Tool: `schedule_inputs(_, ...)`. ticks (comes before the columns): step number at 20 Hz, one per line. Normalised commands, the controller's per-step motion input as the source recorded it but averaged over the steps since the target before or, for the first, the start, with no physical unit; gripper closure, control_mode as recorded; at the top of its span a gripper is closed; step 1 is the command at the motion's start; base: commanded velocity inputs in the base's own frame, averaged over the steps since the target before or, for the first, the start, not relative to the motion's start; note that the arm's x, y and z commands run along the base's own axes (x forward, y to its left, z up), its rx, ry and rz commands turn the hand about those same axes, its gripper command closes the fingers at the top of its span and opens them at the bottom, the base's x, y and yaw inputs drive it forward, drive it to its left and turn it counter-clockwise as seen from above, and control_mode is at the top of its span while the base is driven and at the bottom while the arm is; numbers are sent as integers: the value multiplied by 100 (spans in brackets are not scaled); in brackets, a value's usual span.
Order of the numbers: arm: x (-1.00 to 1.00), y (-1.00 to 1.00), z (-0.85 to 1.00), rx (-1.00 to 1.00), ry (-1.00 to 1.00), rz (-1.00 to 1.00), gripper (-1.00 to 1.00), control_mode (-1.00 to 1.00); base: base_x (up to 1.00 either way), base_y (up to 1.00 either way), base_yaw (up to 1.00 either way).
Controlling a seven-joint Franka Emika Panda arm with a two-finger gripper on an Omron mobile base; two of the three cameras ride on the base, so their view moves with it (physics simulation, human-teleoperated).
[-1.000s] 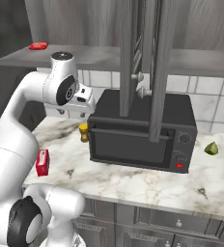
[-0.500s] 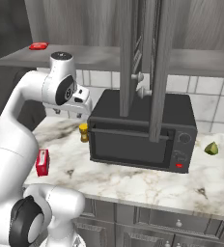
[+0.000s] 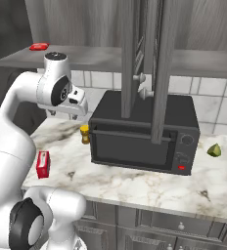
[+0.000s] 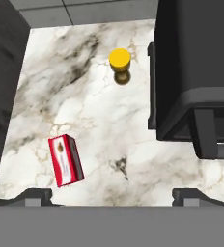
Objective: Pick the boxed food and cereal from the counter and place them in the cabinets closest to them.
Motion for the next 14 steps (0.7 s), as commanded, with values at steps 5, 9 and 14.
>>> schedule_inputs(5, -2, 19, 0, 1, 1, 0, -100, -100, 0, 0, 0)
schedule_inputs(9, -4, 18, 0, 1, 0, 0, -100, -100, 0, 0, 0)
schedule_inputs(14, -9, 11, -6, 0, 1, 0, -100, -100, 0, 0, 0)
